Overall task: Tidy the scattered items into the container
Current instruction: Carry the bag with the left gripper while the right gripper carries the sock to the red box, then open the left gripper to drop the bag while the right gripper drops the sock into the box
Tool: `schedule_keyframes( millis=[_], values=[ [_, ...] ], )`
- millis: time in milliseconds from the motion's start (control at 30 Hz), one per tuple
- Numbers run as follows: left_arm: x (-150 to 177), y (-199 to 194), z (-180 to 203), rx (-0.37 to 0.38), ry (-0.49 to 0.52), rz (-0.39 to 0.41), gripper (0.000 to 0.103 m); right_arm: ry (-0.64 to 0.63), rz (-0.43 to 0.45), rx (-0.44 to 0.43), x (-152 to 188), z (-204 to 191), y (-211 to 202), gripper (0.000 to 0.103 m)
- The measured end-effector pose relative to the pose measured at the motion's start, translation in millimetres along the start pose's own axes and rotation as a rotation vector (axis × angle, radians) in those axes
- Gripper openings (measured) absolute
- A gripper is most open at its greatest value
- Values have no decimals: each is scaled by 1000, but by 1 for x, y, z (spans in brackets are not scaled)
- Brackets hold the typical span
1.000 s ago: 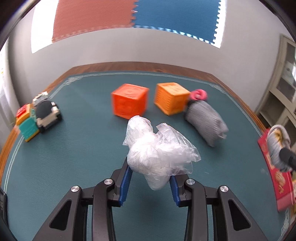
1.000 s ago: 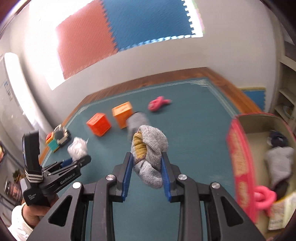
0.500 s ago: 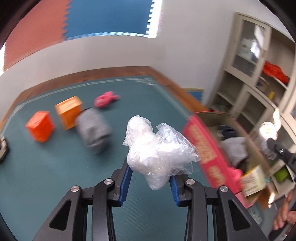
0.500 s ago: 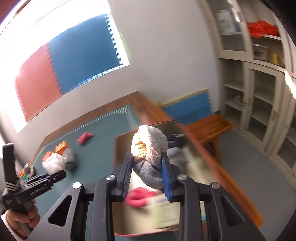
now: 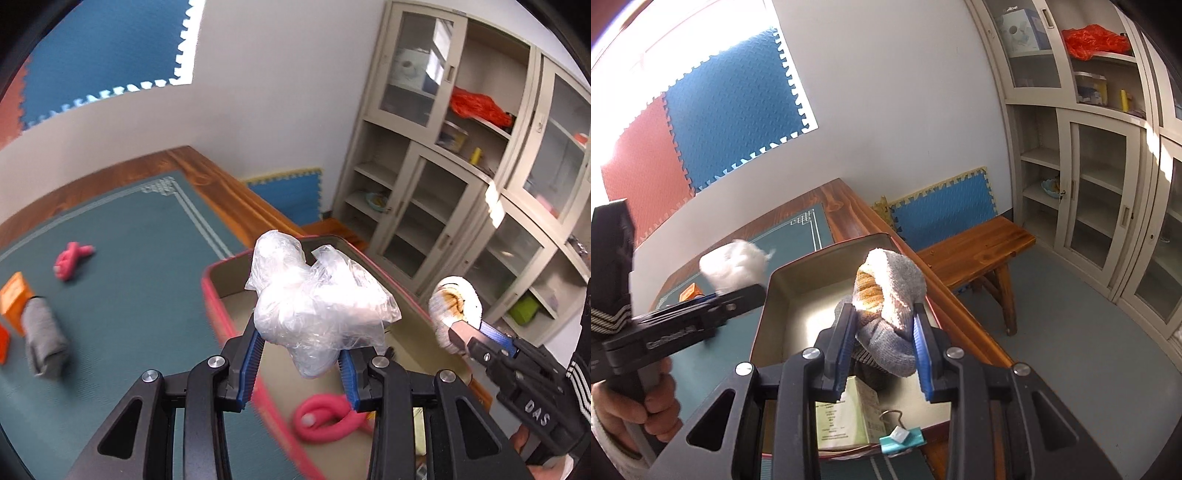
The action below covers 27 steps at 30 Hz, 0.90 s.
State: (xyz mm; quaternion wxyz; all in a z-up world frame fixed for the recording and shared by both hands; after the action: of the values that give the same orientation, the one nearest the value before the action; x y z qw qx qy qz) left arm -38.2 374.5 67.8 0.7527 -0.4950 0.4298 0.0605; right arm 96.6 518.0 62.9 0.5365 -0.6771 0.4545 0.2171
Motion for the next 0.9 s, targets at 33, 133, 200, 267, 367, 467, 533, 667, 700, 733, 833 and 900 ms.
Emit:
schedule_keyframes(
  millis=[33, 133, 200, 267, 367, 467, 533, 667, 700, 733, 833, 900],
  values=[
    [0, 3, 3, 8, 8, -6, 39, 0, -2, -1, 1, 2, 2, 33],
    [1, 10, 7, 15, 27, -20, 44, 2, -10, -6, 2, 5, 7, 33],
    [2, 13, 7, 5, 24, -25, 68, 4, -15, -7, 3, 6, 9, 33],
    [3, 11, 3, -9, 10, -9, 84, 6, -19, -6, 3, 8, 11, 33],
    [2, 8, -5, -17, -7, 4, 84, 11, -25, -8, 3, 8, 14, 33],
    [1, 6, -15, -36, -37, 10, 84, 9, -27, -14, 3, 6, 15, 33],
    [1, 4, -22, -48, -59, 11, 84, 0, -26, -20, 3, 2, 14, 33],
    [4, 0, -39, -78, -96, 13, 84, -12, -25, -24, 2, -5, 13, 33],
    [5, -1, -42, -89, -100, 13, 84, -15, -24, -24, 2, -7, 13, 33],
    [5, -2, -46, -97, -105, 12, 84, -17, -24, -22, 2, -7, 12, 33],
    [8, -4, -55, -113, -122, 9, 84, -17, -26, 4, 1, -6, 12, 35],
    [10, -5, -61, -124, -136, 5, 84, -15, -31, 17, 2, -5, 13, 35]
  ],
)
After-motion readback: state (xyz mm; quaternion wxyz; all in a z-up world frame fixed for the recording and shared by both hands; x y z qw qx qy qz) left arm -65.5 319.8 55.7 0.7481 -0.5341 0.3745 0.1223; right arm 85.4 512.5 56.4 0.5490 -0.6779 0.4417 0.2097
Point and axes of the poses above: each gripper's, at about its wrist camera, not at the fingertips, and y roughly the way its jaws point, z to its right, x to its underside, the point moved 2 cm from there along y, roughly the way its jaws point, and after that the axes turned 5 degrees about -x, right-handed, at the moved point
